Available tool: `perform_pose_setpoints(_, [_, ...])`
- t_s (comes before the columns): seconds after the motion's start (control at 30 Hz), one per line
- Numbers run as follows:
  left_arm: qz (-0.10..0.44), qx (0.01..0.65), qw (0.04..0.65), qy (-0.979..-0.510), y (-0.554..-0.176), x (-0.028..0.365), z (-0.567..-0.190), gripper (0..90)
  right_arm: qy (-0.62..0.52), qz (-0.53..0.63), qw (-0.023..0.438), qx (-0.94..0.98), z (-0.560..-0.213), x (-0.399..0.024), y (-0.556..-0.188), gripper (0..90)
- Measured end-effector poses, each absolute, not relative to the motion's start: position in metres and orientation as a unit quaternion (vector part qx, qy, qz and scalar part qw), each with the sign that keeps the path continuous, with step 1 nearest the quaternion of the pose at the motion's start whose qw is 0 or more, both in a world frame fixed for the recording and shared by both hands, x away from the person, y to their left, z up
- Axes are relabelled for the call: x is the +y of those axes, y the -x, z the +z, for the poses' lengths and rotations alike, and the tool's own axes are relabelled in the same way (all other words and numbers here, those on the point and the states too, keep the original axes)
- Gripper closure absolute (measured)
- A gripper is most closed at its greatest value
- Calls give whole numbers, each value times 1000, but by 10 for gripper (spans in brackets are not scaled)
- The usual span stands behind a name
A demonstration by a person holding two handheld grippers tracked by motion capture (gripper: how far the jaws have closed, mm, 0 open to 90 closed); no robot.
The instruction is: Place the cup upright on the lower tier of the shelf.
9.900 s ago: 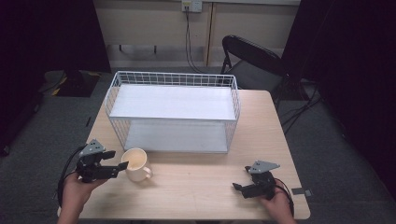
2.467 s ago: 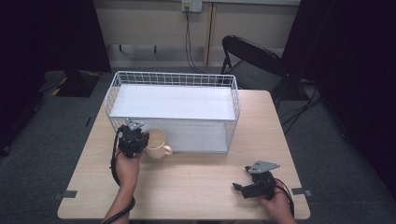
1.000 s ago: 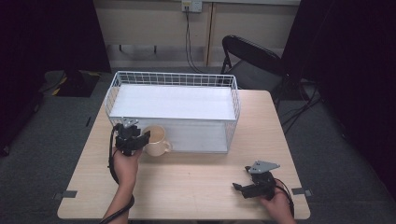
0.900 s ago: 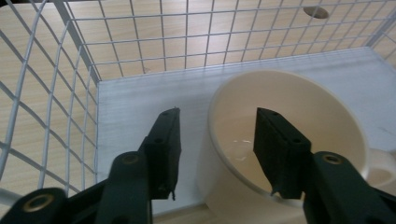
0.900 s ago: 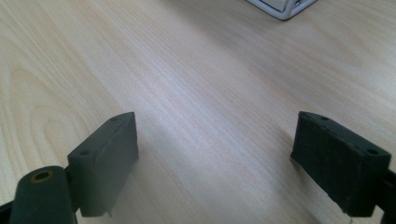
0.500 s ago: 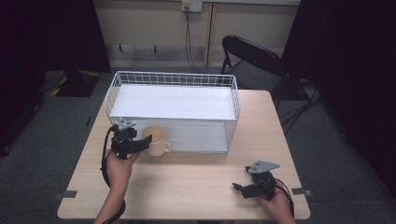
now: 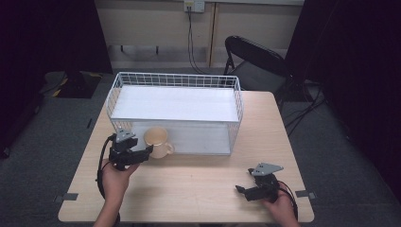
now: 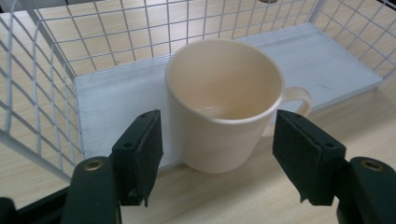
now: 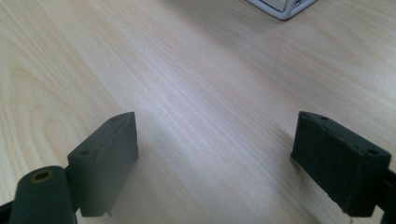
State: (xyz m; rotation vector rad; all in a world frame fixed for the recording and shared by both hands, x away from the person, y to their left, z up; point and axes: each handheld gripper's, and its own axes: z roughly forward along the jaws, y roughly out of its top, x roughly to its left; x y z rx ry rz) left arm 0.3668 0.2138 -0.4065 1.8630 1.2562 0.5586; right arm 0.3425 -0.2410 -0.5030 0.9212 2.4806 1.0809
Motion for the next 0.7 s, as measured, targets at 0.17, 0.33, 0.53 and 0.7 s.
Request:
perform_pose_setpoints(0.17, [224,493,395,-742,-366,209,-415,332,-319,374,141,859,-503,-241,-342,135])
perform_pose_setpoints(0.33, [218,491,390,-748,-372,202,-424,331,-319,374,141,859,-503,-241,-342,135])
perform_pose_setpoints(0.53, [226,492,386,-747,-375,198,-426,328,-319,374,141,859,-503,-241,-342,135])
perform_pose_setpoints(0.7, [232,495,385,-744,-377,198,-428,337,-319,374,141,859,-503,-241,-342,135])
